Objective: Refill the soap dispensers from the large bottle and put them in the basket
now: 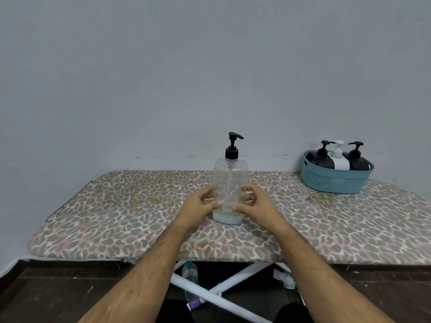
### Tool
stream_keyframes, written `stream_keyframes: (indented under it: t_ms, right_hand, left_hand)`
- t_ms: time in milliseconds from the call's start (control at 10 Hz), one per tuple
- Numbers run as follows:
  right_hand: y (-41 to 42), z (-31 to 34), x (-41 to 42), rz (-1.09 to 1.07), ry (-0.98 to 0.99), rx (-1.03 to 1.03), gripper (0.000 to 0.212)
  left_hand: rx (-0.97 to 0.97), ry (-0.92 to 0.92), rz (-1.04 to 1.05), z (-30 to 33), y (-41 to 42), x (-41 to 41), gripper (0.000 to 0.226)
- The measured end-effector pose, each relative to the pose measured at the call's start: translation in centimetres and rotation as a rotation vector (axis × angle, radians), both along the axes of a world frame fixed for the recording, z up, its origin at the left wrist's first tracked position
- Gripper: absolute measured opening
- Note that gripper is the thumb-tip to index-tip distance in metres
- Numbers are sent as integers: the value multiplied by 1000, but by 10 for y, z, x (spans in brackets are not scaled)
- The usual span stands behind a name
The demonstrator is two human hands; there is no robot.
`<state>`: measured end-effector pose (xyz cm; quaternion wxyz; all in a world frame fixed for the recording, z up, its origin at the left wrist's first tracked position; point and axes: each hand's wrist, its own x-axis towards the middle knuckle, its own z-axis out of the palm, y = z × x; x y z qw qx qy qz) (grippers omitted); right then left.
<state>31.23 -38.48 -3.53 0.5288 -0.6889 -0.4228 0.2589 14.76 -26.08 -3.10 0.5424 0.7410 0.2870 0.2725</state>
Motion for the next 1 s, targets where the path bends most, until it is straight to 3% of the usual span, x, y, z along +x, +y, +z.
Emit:
stream_keyframes:
  t_ms: [300, 600, 1000]
  right_hand:
    - [22, 12, 88, -140, 22, 118, 66]
    - [58, 2, 189, -210, -25, 66, 68]
    - [63, -12, 200, -220, -66, 2, 59]
  left_hand:
    - [57, -76, -5, 16, 21, 112, 60]
    - [70, -70, 4, -2, 54, 221, 60]
    - [75, 0, -42, -16, 54, 236, 66]
